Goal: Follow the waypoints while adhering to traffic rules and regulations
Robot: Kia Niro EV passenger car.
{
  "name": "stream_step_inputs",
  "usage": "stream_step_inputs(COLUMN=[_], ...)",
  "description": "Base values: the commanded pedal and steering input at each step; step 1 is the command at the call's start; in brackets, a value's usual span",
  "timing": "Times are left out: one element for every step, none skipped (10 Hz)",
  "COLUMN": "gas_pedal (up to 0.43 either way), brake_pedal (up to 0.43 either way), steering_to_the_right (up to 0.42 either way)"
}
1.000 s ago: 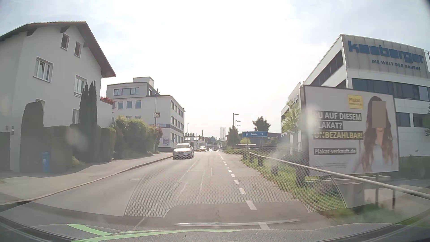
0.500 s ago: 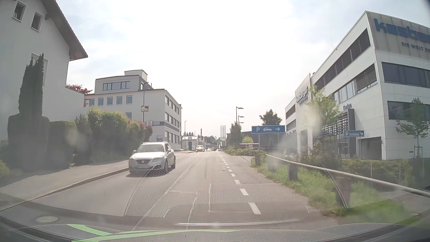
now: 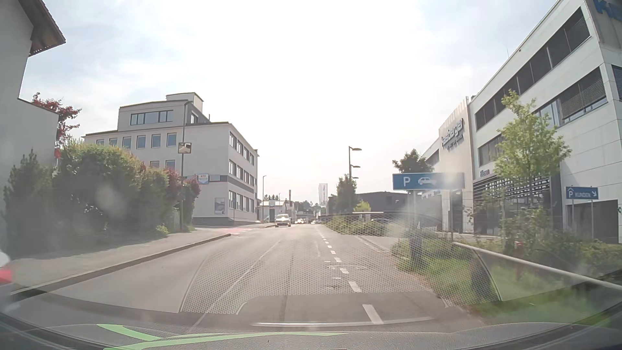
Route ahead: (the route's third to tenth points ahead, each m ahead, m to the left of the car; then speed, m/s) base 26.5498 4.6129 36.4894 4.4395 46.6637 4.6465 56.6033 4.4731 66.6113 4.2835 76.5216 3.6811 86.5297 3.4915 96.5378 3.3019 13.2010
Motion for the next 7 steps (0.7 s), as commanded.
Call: stream_step_inputs(gas_pedal=[0.110, 0.098, 0.098, 0.098, 0.087, 0.087, 0.079], brake_pedal=[0.000, 0.000, 0.000, 0.000, 0.000, 0.000, 0.000], steering_to_the_right=[0.001, 0.001, 0.000, 0.000, 0.000, 0.000, -0.001])
